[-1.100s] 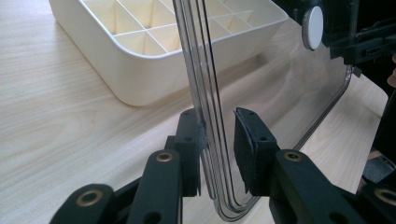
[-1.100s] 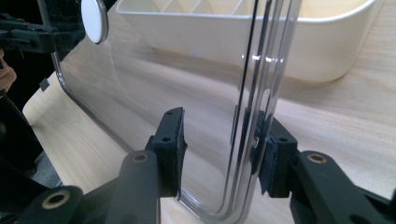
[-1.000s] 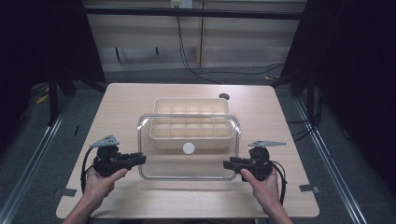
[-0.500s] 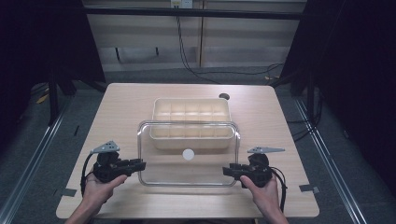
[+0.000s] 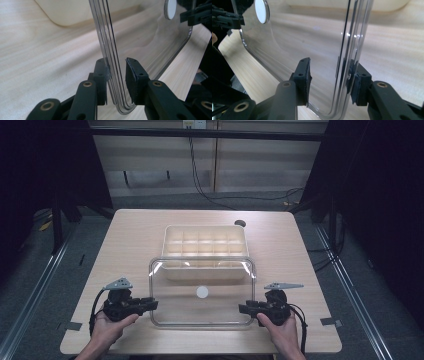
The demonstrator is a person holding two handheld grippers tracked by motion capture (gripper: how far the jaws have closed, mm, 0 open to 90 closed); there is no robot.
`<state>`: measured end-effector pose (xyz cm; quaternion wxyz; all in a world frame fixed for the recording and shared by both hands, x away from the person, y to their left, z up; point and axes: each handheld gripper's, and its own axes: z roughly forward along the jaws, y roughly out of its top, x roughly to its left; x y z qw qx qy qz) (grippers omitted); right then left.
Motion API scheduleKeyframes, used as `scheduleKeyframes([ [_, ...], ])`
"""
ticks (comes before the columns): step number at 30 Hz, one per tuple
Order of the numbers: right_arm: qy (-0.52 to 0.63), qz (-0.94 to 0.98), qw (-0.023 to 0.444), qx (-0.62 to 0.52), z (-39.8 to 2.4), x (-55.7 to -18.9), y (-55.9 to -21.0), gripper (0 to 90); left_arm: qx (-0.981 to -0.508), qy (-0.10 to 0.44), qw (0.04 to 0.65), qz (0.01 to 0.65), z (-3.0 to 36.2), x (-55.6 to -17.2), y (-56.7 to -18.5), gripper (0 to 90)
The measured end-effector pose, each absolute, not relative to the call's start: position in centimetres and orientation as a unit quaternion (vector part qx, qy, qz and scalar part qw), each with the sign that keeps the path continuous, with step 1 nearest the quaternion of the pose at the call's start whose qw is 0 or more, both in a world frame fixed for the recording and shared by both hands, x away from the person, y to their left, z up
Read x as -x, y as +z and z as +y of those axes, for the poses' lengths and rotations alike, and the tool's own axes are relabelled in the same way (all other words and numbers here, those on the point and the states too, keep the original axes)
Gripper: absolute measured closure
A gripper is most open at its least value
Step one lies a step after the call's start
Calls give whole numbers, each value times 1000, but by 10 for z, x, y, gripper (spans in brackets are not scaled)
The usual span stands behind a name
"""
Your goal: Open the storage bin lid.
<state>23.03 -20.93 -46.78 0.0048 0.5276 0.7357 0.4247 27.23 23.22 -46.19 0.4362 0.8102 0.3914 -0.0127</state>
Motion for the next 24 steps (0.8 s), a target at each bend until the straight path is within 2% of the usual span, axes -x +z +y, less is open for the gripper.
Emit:
scheduleKeyframes([
  [24,394,749,-18,-533,-204,-210,-484,546,-818,-41,415,397,233,-256,-473,685],
])
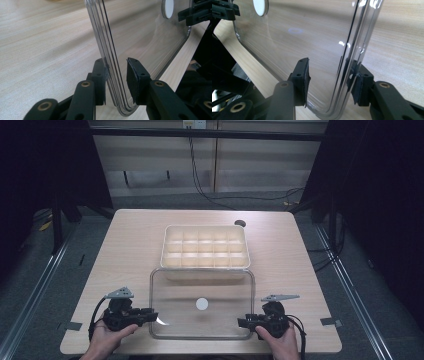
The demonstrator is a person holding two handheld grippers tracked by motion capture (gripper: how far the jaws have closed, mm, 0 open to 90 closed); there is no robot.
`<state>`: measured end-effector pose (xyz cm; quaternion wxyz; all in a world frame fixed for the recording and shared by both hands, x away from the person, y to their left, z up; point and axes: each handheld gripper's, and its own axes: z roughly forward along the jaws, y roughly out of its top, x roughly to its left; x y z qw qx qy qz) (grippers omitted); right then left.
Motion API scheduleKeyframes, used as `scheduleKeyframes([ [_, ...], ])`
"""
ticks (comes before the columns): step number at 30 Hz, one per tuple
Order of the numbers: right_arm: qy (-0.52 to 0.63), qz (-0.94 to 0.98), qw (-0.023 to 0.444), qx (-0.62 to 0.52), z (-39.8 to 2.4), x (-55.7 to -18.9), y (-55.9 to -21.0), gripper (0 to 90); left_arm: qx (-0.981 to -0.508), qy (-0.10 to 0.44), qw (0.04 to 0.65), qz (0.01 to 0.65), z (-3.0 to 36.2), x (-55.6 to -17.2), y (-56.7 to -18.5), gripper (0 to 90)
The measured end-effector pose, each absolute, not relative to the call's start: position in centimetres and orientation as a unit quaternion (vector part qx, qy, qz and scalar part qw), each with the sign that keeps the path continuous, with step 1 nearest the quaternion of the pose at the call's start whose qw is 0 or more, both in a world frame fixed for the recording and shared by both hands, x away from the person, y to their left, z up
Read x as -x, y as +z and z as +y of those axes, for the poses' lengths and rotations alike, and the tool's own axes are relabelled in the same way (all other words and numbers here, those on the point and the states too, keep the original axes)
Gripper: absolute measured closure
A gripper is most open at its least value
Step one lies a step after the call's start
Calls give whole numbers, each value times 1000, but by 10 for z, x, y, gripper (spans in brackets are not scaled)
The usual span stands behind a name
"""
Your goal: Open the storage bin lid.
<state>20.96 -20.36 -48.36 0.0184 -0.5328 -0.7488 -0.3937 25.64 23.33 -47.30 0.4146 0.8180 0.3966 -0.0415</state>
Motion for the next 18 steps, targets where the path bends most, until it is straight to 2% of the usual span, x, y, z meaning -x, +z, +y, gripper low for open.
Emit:
scheduleKeyframes([
  [13,-361,-761,4,539,-196,-215,-489,386,-825,-46,386,411,226,-267,-483,634],
  [18,-362,-757,4,543,-197,-216,-489,371,-828,-50,372,417,226,-269,-485,628],
])
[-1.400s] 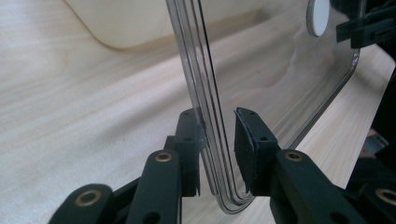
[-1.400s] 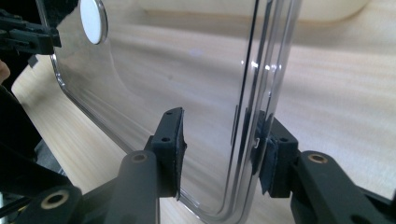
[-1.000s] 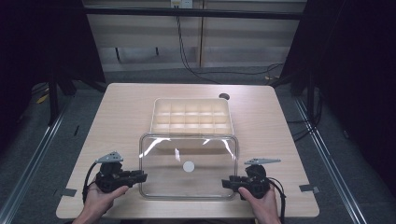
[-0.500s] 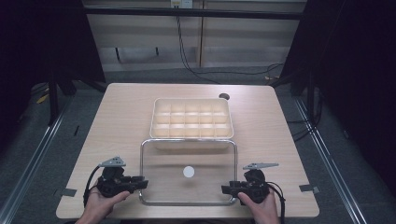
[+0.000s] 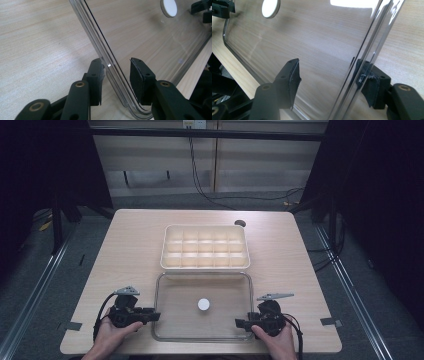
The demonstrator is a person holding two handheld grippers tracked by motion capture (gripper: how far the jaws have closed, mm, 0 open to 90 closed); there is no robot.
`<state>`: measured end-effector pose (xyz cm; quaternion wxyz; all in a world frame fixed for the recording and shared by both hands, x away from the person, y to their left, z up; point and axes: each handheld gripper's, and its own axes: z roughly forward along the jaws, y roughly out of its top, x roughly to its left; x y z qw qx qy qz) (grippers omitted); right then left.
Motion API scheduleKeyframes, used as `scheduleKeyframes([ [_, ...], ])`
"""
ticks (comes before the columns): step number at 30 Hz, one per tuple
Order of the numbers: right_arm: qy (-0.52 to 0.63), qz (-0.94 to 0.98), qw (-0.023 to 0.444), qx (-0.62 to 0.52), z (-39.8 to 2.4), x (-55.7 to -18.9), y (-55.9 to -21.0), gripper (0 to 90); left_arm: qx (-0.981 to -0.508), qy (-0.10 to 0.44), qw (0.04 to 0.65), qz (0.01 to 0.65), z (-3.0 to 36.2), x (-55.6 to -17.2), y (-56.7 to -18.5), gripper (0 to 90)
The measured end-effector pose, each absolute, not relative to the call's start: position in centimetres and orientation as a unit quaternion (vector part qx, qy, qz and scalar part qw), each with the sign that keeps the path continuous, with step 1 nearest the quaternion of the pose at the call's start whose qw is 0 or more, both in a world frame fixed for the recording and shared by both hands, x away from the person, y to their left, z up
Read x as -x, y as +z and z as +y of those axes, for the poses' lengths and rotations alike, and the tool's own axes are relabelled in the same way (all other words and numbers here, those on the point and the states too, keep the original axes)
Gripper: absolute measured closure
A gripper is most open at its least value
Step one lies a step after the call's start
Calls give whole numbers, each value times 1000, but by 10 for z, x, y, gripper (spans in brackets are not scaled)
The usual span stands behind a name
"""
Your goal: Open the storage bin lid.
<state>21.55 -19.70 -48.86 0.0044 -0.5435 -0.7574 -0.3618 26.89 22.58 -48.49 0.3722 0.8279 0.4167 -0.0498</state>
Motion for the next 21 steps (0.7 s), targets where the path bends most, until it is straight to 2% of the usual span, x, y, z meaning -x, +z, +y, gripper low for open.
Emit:
scheduleKeyframes([
  [7,-358,-758,-3,546,-196,-215,-488,344,-829,-55,364,422,224,-272,-487,610],
  [10,-344,-764,-26,545,-195,-215,-487,348,-829,-55,359,426,223,-273,-489,590],
  [15,-346,-762,-27,547,-197,-216,-487,344,-827,-48,359,431,225,-276,-489,583],
  [21,-357,-756,-26,548,-202,-222,-488,367,-826,-42,362,430,223,-275,-488,510],
])
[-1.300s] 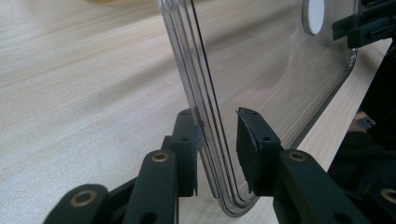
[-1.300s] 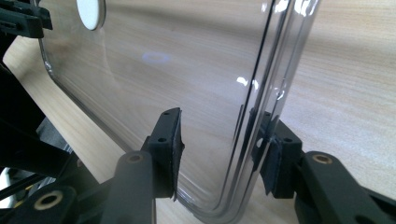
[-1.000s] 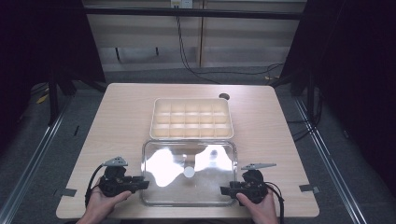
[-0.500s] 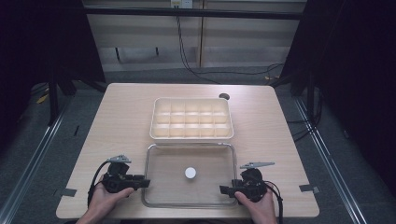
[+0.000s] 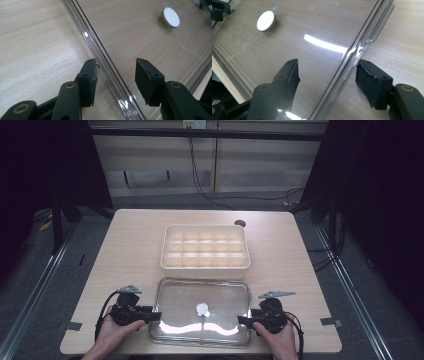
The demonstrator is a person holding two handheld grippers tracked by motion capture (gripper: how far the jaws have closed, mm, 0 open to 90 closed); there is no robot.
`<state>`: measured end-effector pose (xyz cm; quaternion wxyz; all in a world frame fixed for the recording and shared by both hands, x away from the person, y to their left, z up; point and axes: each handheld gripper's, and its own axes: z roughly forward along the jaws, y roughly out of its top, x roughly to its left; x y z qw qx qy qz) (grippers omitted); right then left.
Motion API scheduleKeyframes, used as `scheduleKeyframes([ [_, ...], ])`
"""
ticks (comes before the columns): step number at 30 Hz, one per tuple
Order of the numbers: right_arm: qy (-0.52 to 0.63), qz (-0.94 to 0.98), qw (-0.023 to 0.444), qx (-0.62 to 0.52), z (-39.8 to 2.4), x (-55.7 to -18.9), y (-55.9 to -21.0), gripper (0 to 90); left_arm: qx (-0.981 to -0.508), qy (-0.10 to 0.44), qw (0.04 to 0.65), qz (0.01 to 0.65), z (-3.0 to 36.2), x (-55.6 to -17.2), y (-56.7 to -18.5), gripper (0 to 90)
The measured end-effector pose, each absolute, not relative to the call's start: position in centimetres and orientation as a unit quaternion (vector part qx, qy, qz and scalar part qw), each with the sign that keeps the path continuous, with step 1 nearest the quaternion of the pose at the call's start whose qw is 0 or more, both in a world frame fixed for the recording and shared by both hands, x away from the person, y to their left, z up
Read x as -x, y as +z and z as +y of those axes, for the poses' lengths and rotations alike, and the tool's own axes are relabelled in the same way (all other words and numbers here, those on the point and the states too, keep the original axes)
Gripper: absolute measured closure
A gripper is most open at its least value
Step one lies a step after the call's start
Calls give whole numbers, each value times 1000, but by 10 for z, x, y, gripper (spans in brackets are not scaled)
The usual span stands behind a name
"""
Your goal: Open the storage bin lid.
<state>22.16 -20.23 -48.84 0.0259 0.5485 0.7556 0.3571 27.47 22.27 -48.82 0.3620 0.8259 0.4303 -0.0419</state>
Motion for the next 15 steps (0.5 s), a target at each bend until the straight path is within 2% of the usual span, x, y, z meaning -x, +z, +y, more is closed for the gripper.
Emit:
scheduleKeyframes([
  [5,370,752,40,-544,-206,-226,-483,367,-821,-32,375,430,226,-276,-484,483],
  [15,417,750,47,-512,-213,-235,-465,330,-825,-8,409,390,224,-280,-461,415],
])
